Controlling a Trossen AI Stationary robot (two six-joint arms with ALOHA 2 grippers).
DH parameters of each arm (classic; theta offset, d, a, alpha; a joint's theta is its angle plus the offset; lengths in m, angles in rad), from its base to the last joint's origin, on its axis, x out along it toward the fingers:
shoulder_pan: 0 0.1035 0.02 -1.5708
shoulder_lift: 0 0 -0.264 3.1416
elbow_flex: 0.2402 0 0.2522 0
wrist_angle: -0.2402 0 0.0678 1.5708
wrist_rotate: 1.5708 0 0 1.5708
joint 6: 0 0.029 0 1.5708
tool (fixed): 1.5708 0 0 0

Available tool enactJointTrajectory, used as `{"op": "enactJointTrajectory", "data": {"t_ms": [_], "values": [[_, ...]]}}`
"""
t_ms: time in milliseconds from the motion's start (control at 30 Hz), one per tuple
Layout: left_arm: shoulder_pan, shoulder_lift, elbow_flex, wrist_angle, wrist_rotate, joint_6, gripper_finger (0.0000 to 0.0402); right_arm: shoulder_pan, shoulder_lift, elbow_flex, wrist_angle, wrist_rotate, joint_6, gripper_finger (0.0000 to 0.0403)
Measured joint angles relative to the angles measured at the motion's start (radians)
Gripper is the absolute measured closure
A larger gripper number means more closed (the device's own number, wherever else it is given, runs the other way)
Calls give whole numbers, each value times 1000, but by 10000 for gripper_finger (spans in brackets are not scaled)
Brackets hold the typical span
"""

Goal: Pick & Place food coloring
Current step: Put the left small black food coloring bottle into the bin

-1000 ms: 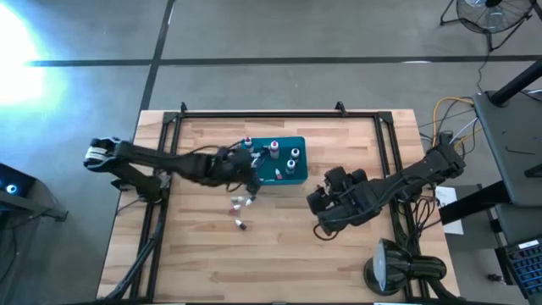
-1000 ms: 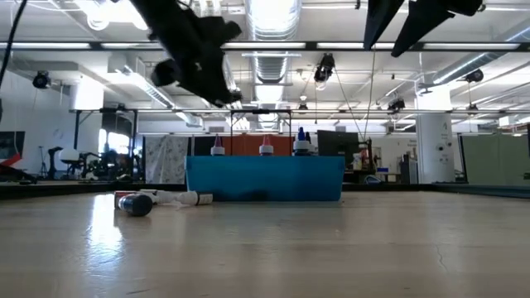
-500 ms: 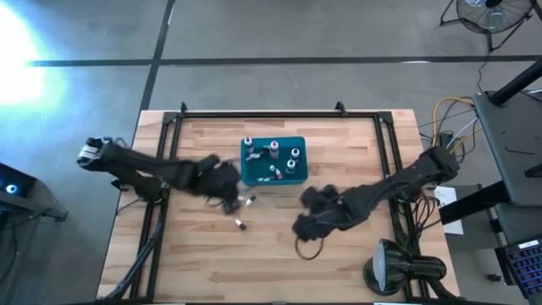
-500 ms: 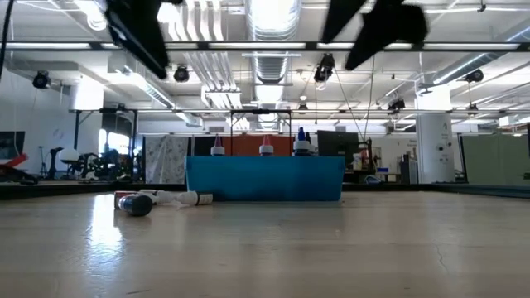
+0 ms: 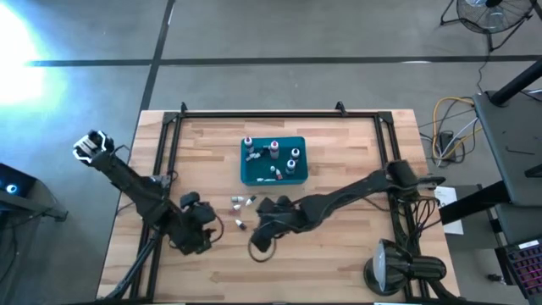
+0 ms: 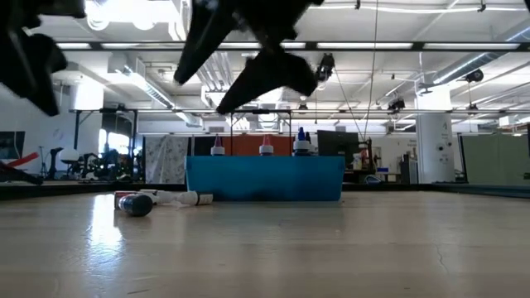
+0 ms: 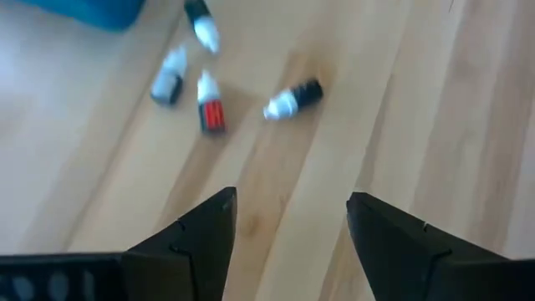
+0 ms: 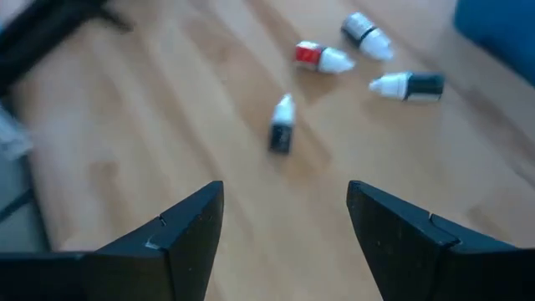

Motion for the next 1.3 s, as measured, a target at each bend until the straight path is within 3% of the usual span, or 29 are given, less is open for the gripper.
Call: {"op": "enactJointTrajectory", "data": {"t_ms": [367, 633, 900, 1300], "values": [[-140, -9, -63, -38, -1, -190, 197, -60, 330, 440, -223, 12, 6, 156], [-192, -61, -66, -63, -87, -269, 197, -94, 485, 633, -282, -50, -31, 156], [-204, -154, -66, -93, -258, -322, 197, -97, 562, 693, -363, -85, -46, 157], [-204, -180, -81, -151, -313, -320, 197, -114, 563, 689, -359, -63, -91, 210]]}}
